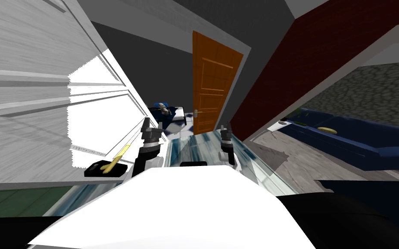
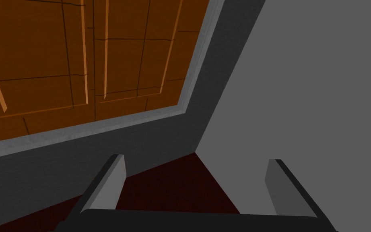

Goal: Pull the door open

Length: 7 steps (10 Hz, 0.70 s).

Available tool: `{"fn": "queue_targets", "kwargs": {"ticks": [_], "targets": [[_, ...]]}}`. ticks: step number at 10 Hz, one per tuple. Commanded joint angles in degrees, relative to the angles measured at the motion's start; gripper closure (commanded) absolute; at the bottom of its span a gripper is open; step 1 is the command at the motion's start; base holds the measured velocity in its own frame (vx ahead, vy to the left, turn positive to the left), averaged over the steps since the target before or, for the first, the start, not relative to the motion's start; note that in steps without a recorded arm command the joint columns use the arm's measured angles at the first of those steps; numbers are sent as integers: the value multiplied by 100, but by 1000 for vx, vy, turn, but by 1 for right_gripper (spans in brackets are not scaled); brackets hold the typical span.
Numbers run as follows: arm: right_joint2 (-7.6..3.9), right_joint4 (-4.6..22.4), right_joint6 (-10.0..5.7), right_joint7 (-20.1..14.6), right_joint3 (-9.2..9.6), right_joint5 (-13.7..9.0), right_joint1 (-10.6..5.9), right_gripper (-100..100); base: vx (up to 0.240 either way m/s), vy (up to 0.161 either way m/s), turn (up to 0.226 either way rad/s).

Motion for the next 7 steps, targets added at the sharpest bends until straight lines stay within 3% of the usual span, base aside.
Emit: {"fn": "queue_targets", "kwargs": {"ticks": [1,7], "targets": [[-62,229,61,-47,-2,-16,-127,-100,94,23,74],[-262,1053,273,-193,28,-59,-568,-100,100,8,81]]}}
